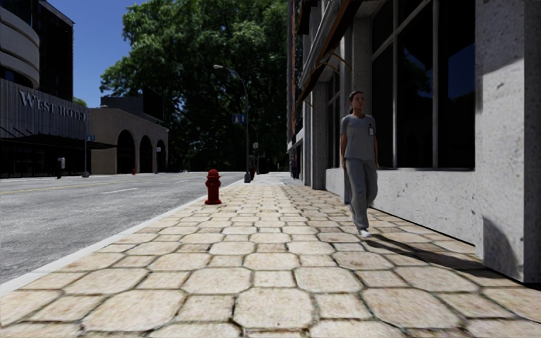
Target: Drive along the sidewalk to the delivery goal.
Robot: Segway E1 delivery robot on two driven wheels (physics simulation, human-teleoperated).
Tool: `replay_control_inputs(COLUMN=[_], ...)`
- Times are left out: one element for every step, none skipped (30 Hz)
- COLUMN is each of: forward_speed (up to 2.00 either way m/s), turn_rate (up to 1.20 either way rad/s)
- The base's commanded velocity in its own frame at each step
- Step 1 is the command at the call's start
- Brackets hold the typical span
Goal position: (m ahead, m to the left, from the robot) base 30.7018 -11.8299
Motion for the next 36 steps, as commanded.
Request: replay_control_inputs(forward_speed=[2.0,2.0,2.0,2.0,2.0,2.0,2.0,2.0,2.0,2.0,2.0,2.0,2.0,2.0,2.0,2.0,2.0,2.0,2.0,2.0,2.0,2.0,2.0,2.0,2.0,2.0,2.0,2.0,2.0,2.0,2.0,2.0,2.0,2.0,2.0,2.0], turn_rate=[-0.18,-0.15,-0.15,-0.08,0.0,0.0,0.0,0.0,0.0,0.0,0.0,0.0,0.0,0.0,0.0,0.0,0.0,0.0,0.0,0.0,0.0,0.0,0.0,0.0,0.0,0.0,0.0,0.0,0.0,0.0,0.0,0.0,0.0,0.0,0.0,0.0])
